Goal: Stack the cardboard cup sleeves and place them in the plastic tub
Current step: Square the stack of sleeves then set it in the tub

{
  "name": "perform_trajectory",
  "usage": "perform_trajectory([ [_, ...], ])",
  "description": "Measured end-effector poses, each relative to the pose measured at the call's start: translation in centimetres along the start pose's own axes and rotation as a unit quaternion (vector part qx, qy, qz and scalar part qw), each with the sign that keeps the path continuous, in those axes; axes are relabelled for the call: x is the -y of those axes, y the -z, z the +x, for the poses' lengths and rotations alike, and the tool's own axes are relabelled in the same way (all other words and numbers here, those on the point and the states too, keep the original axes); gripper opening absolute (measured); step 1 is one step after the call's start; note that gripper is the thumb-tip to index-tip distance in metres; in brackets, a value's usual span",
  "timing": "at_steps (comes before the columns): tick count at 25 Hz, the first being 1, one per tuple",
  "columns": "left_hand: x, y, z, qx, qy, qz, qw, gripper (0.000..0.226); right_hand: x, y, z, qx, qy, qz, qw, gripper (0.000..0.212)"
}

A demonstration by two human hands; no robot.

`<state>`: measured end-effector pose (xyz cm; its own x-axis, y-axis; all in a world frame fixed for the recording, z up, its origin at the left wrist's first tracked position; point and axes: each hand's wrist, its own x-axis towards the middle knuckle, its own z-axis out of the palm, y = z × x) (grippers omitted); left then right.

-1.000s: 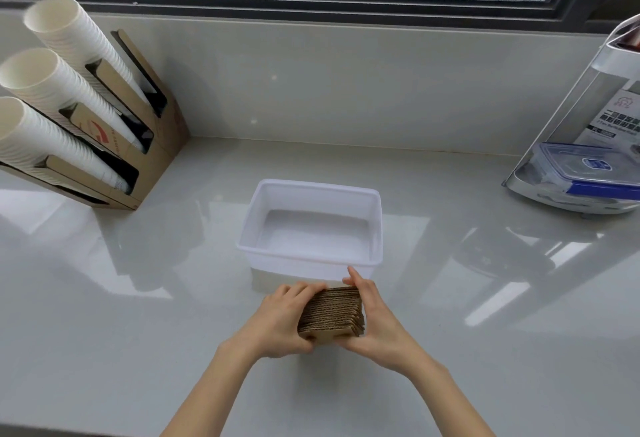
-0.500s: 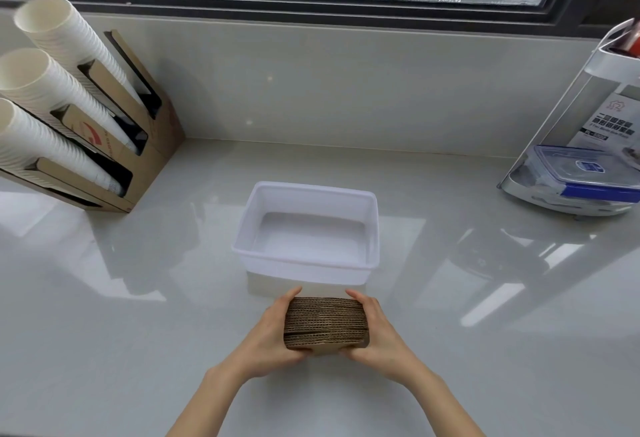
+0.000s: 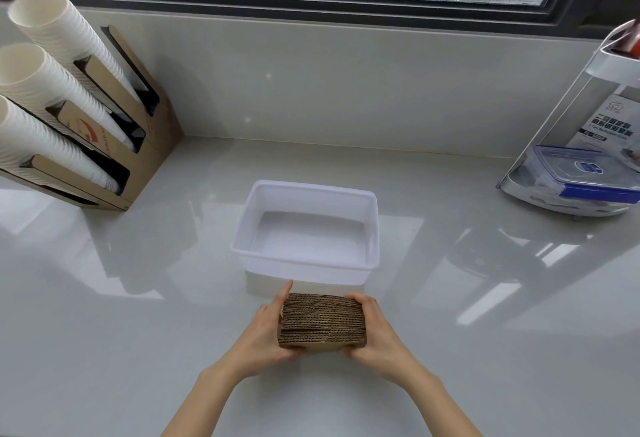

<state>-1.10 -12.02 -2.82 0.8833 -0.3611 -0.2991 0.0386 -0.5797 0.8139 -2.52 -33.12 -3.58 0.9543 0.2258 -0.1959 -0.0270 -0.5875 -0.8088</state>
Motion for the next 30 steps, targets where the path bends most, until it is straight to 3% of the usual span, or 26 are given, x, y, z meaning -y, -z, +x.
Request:
perform_trajectory([
  [3,0.7,0.0,0.0,0.026,0.01,-0.021,0.999,0.108,0.0,-0.1,0.0,0.004,0.004,-0.008,1.0,0.076],
  [8,0.1,-1.0,0.3,-0.025,0.015,-0.023,0.999,0.116,0.0,-0.4,0.0,-0.004,0.009,-0.024,1.0,0.081],
  [14,0.3,-1.0,0.2,-0.056,0.018,-0.013,0.998,0.077,0.0,-0.3,-0.2,-0.007,0.009,-0.027,1.0,0.073],
  [18,0.3,-0.7,-0.3,-0.059,0.007,-0.006,0.998,0.074,0.4,0.2,-0.4,0.008,0.002,-0.008,1.0,0.067],
  [22,-0.8,0.7,-0.9,-0.047,0.0,-0.044,0.998,0.063,2.1,1.8,-0.8,0.045,-0.024,0.059,0.997,0.069],
  [30,-4.6,3.1,-1.8,-0.031,-0.035,-0.221,0.974,0.065,5.3,4.9,-0.6,0.101,-0.037,0.182,0.977,0.071],
])
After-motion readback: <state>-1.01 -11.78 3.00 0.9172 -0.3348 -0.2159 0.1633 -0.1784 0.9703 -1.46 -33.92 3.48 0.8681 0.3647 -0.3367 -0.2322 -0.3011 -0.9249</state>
